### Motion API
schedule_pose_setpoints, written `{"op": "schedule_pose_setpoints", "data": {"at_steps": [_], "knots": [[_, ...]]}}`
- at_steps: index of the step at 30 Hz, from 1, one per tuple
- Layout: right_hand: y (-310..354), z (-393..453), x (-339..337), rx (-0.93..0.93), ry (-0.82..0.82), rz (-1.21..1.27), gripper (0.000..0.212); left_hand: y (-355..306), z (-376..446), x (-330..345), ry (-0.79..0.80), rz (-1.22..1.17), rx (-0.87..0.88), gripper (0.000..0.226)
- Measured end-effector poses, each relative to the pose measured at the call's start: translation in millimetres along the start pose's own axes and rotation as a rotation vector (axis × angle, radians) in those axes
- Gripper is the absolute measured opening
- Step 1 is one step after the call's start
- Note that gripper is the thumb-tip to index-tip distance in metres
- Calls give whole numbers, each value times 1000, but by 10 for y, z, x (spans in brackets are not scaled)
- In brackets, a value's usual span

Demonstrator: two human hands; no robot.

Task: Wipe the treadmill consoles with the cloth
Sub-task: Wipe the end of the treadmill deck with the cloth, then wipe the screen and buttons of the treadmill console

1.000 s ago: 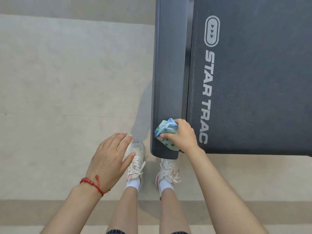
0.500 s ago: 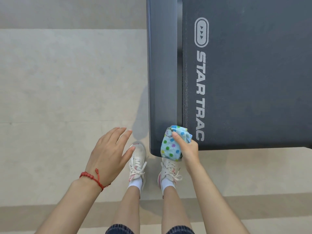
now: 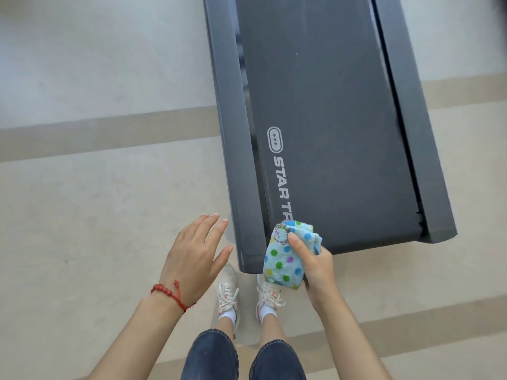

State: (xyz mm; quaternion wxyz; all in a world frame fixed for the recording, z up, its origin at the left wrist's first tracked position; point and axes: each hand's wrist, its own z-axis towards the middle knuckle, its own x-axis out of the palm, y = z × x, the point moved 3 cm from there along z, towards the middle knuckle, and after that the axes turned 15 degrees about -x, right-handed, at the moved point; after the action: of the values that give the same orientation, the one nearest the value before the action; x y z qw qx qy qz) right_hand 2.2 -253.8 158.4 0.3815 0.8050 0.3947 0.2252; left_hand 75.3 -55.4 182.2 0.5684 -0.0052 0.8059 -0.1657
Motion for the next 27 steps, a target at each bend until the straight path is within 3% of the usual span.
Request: {"op": "schedule_pose_setpoints", "data": {"at_steps": [7,14,27], "knots": [[1151,-687,-101,-100,-136,77,22,-602,-132,-1088,-100,0,132,68],[1975,-1055,-295,-189,-168,71,29,-1206,-217,-1815,-221,3,219,65],[3257,-615,-1309,-254,-8,31,31,-2558,-54,-2091,-375,40,64,69]]}}
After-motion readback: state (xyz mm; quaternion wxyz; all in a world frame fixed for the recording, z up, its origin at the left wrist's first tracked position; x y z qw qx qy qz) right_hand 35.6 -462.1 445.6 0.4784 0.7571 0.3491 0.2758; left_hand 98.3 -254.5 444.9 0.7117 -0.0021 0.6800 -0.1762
